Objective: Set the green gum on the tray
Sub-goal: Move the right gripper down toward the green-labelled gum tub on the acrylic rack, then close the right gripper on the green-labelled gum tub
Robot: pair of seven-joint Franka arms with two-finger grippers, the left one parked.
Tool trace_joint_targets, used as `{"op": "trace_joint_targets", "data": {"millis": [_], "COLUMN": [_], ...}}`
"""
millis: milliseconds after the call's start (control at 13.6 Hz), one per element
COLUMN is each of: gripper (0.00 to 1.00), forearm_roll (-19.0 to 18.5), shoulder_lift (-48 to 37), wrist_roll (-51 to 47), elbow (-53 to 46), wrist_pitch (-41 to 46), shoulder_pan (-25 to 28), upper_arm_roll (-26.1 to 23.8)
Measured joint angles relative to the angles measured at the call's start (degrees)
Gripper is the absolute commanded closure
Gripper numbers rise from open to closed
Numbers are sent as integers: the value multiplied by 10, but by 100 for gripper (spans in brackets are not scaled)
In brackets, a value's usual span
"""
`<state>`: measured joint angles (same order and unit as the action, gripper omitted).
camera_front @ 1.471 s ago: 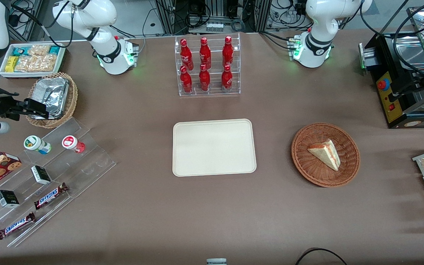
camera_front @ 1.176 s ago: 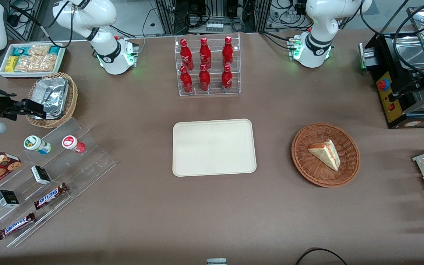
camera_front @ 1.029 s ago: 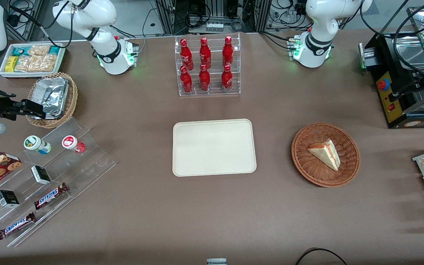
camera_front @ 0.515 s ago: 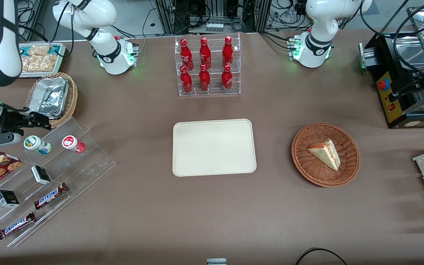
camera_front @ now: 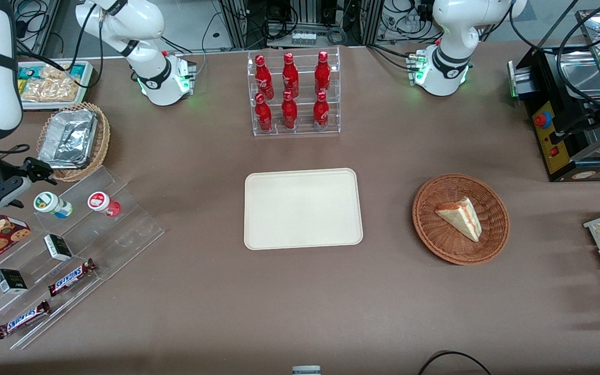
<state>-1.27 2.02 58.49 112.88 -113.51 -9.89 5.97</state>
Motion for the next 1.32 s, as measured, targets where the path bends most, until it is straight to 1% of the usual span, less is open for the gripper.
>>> {"op": "trace_joint_targets", "data": {"millis": [147, 294, 882, 956, 1029, 1103, 1176, 1250, 1324], "gripper": [0, 0, 0, 2, 14, 40, 76, 100, 100], "forearm_roll": [0, 0, 0, 0, 0, 0, 0, 0, 0], "shoulder_lift": [7, 10, 9, 9, 9, 9, 10, 10, 10], "wrist_roll": [43, 59, 76, 78, 80, 82, 85, 90, 92], "elbow": [10, 28, 82, 89, 94, 100, 104, 106, 107], "wrist_pitch": [-26, -52, -121, -129, -137, -144, -150, -153, -154], "shoulder_pan": [-5, -13, -25, -27, -30, -32, -33, -33, -33], "upper_arm_roll": [0, 0, 0, 0, 0, 0, 0, 0, 0]}}
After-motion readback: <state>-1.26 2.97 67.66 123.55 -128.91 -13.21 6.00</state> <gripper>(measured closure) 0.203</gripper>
